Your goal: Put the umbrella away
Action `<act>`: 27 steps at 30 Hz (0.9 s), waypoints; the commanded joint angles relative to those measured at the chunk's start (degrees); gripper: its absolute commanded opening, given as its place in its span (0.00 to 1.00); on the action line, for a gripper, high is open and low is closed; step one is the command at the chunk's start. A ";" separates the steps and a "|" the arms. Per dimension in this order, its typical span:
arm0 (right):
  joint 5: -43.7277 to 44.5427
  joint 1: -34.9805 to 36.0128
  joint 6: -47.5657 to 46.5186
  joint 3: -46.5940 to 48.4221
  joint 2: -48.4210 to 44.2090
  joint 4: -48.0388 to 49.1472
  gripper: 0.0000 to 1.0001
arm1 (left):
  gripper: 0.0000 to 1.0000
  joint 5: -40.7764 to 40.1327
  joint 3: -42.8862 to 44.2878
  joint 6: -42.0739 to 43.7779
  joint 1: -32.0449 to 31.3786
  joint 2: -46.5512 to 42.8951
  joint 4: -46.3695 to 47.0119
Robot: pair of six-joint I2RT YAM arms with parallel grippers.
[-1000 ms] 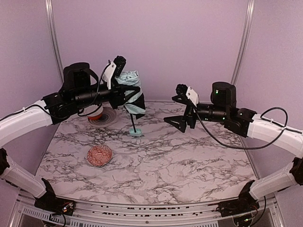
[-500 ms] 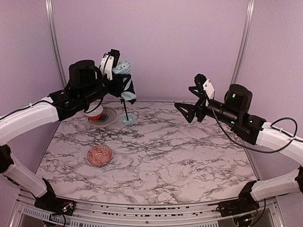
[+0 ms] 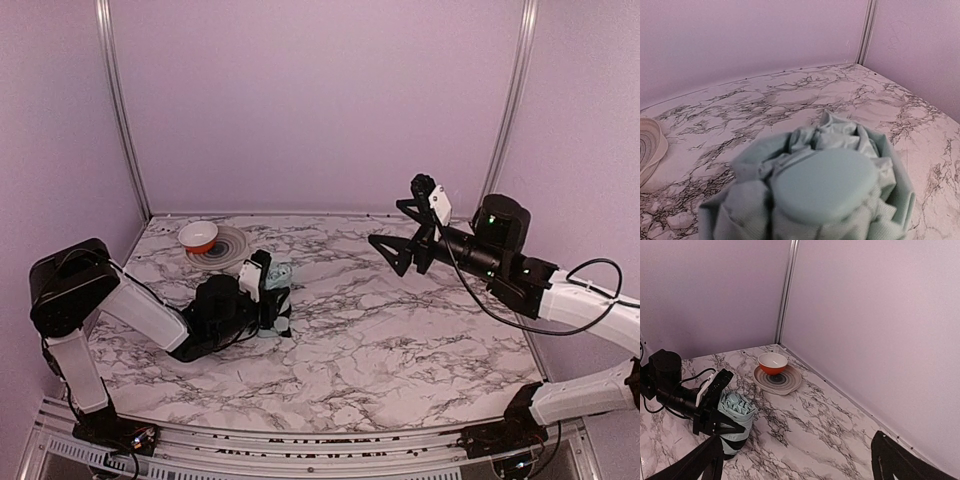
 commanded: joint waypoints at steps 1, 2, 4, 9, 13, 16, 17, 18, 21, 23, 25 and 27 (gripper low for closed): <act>-1.10 -0.25 -0.53 3.09 -0.65 -0.59 1.00 | 0.00 8.24 -0.54 -2.04 -0.68 1.57 -2.84; -1.49 -0.25 -0.45 3.55 -0.27 -1.06 1.00 | 0.00 9.64 1.60 -1.20 -0.67 0.60 -4.83; -2.17 -0.24 -0.40 4.65 0.38 -2.30 1.00 | 0.00 11.55 6.36 -1.19 -0.76 -1.30 -9.11; -2.21 -0.25 0.57 6.78 -0.03 -5.43 1.00 | 0.00 5.60 15.10 -5.73 -2.35 -5.26 -17.45; -0.39 -0.25 0.62 6.71 -1.98 -6.55 1.00 | 0.00 -5.67 31.66 -10.86 -4.82 -2.13 -44.82; 0.56 -0.25 2.44 6.90 -3.10 -7.58 1.00 | 0.00 -6.40 43.20 -20.69 -5.71 2.11 -63.80; 0.34 -0.25 2.97 7.06 -3.30 -8.13 1.00 | 0.03 -4.06 45.81 -23.07 -5.76 3.14 -67.39; -0.05 -0.25 3.34 7.29 -3.36 -8.72 1.00 | 0.08 -1.07 47.15 -24.92 -5.77 3.74 -68.85; -0.44 -0.25 4.56 8.25 -2.89 -10.60 1.00 | 0.16 6.02 48.68 -29.74 -5.99 4.82 -68.72; -0.15 -0.20 5.43 8.91 -2.26 -11.05 1.00 | 0.23 6.04 49.63 -29.91 -6.50 6.59 -69.31; -0.10 -0.19 6.70 9.51 -1.62 -11.38 0.99 | 0.30 4.44 50.49 -30.26 -6.51 8.52 -71.92; -0.59 -0.24 7.46 10.20 -1.14 -12.23 0.99 | 0.31 1.75 52.92 -29.26 -6.70 11.50 -77.26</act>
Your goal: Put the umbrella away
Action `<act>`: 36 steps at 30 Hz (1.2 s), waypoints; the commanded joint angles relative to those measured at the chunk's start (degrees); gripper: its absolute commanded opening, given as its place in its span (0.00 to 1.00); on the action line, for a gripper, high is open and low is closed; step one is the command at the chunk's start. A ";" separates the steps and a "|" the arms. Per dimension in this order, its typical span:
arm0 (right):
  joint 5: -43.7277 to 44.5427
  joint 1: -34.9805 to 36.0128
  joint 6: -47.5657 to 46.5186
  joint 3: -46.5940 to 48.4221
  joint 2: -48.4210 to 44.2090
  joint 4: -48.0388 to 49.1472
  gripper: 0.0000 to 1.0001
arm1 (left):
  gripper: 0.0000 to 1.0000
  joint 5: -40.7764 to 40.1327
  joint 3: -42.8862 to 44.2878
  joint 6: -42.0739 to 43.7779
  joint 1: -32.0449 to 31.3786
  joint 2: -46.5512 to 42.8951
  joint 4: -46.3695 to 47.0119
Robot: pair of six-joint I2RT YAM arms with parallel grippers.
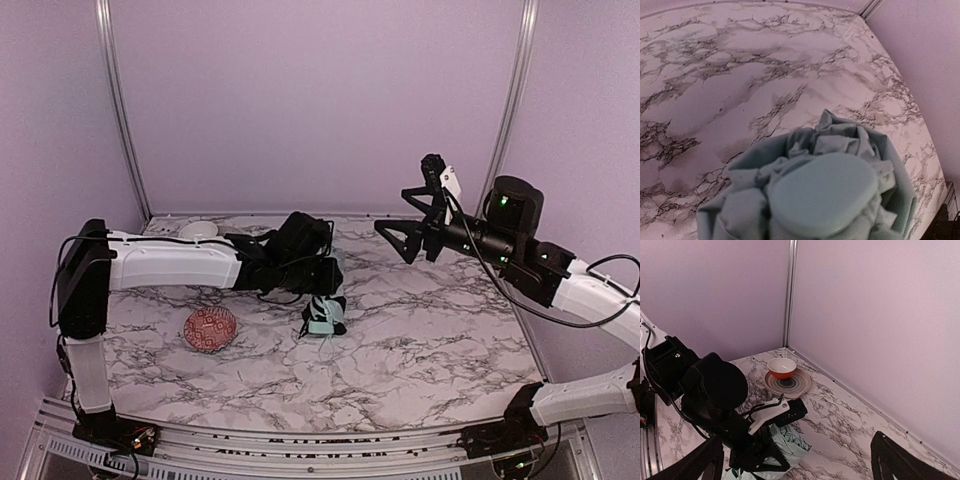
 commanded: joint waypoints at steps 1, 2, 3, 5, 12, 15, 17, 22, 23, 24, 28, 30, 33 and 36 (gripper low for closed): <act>0.07 -0.21 3.20 3.34 0.96 -2.70 0.99 | 0.30 -3.30 5.24 -1.59 -0.51 6.32 -14.55; 0.10 -0.24 3.34 3.23 0.95 -2.91 0.99 | 0.30 -5.44 6.55 -1.13 -0.59 7.75 -17.37; 0.21 -0.25 3.50 3.00 0.77 -2.92 0.99 | 0.30 -7.46 7.64 -0.97 -0.55 8.94 -19.93; 0.32 -0.22 3.64 2.01 0.30 -2.31 0.99 | 0.35 -10.66 8.11 -1.26 -0.62 10.44 -23.09; 0.29 -0.20 3.09 0.19 0.46 -1.04 1.00 | 0.99 -8.39 12.01 -2.26 -1.41 11.30 -23.30; -0.07 -0.29 2.66 1.02 1.38 -2.66 1.00 | 0.99 -7.88 14.51 -0.65 -1.41 9.52 -23.33; -0.02 -0.25 2.74 1.15 1.77 -3.40 1.00 | 0.99 -8.07 15.17 0.87 -1.27 7.36 -23.19; 2.13 -0.22 3.61 0.39 1.44 -4.53 1.00 | 0.99 -6.33 9.08 2.91 0.69 0.04 -21.49; 3.93 -0.24 3.64 0.36 1.27 -5.54 1.00 | 0.99 -6.10 6.83 2.79 1.37 -1.41 -20.74; 6.23 -0.25 3.79 0.46 1.10 -6.62 1.00 | 0.99 -6.13 4.46 2.68 1.96 -2.85 -19.98; 17.27 -0.50 4.29 0.12 -0.16 -10.33 1.00 | 0.99 -7.29 -4.41 1.22 4.36 -7.06 -17.55; 20.34 -1.65 4.84 -1.70 -1.59 -10.40 1.00 | 0.99 -7.89 -8.27 0.72 5.89 -8.74 -15.60; 20.23 -5.31 7.27 -4.66 -3.60 -10.66 1.00 | 0.99 -8.00 -12.10 0.48 7.76 -9.84 -13.90; 19.95 -9.33 9.72 -7.08 -4.42 -12.33 1.00 | 0.95 -7.98 -14.67 0.92 7.91 -9.87 -13.73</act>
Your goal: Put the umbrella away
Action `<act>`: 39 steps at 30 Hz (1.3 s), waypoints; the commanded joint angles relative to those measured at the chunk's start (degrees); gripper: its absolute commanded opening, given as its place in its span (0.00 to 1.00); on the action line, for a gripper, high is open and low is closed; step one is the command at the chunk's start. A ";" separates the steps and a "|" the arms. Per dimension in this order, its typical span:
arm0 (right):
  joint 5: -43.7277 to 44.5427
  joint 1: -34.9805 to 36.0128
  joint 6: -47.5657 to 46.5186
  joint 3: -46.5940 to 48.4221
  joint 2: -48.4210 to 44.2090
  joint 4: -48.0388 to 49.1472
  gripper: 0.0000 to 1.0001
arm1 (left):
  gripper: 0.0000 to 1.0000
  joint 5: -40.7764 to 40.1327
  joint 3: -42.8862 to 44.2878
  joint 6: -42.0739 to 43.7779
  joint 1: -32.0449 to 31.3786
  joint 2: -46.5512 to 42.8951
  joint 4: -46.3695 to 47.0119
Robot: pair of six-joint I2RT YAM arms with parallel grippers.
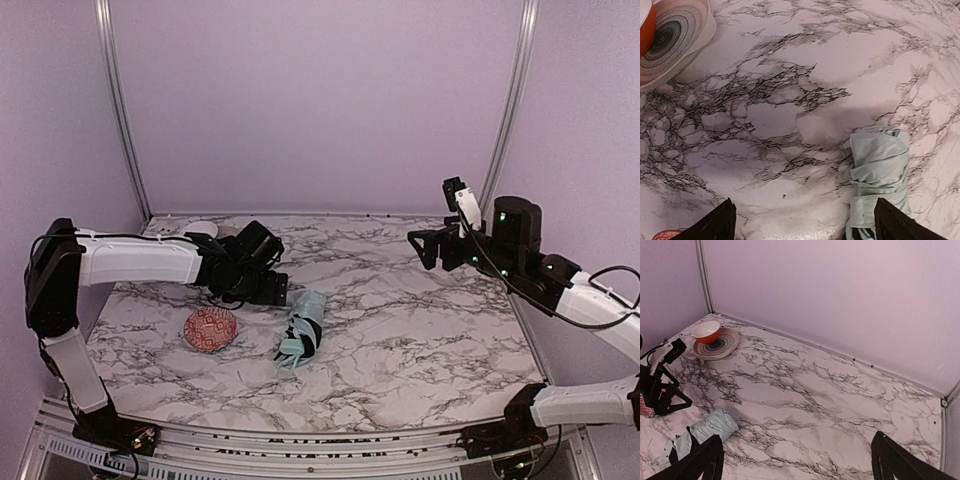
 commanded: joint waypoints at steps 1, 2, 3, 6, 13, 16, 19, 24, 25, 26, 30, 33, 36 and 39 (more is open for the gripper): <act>3.59 -5.18 4.60 -3.06 -1.70 -3.58 1.00 | 0.93 -0.52 -3.43 -0.40 -0.03 -1.11 2.16; 3.64 -6.19 5.03 -3.87 -1.87 -3.90 1.00 | 0.89 -0.33 -4.50 -1.19 -0.23 -0.92 2.17; 3.47 -7.04 5.52 -4.57 -2.13 -4.06 1.00 | 0.86 -0.05 -5.49 -1.78 -0.82 -0.63 2.50; 2.46 -8.54 5.93 -6.42 -2.90 -3.17 1.00 | 0.83 0.63 -5.38 -0.53 -3.93 1.49 3.24; 1.28 -8.61 5.60 -6.67 -2.49 -3.35 1.00 | 0.83 1.55 -1.80 0.66 -6.54 6.91 3.88; 1.22 -8.64 5.61 -6.57 -2.63 -3.26 1.00 | 0.83 0.78 -0.55 1.88 -6.55 7.53 3.78; 2.24 -8.68 5.66 -6.64 -2.97 -3.13 1.00 | 0.85 -1.49 -0.39 3.69 -6.18 6.74 3.56; 4.03 -8.97 4.93 -8.09 -4.04 -1.71 1.00 | 0.86 -3.82 -1.56 6.39 -2.49 1.86 2.51; 4.34 -9.16 4.71 -8.59 -4.25 -1.17 1.00 | 0.86 -4.28 -1.75 7.06 -1.61 0.34 2.50; 4.66 -9.61 4.46 -9.24 -4.62 -0.35 1.00 | 0.87 -4.59 -1.83 7.74 -0.52 -1.21 2.46; 5.27 -13.87 4.97 -12.50 -6.52 4.21 1.00 | 0.91 -7.36 -2.22 10.85 4.99 -7.88 2.53; 4.88 -18.35 6.17 -16.00 -8.08 9.16 1.00 | 0.98 -12.36 -2.99 14.04 8.64 -11.77 3.07; 4.61 -21.43 6.48 -19.51 -7.95 13.84 1.00 | 0.99 -12.95 -4.47 15.23 14.38 -15.00 4.17; 4.22 -22.22 5.64 -21.35 -6.37 16.80 1.00 | 0.99 -12.99 -9.54 14.82 21.91 -18.71 8.85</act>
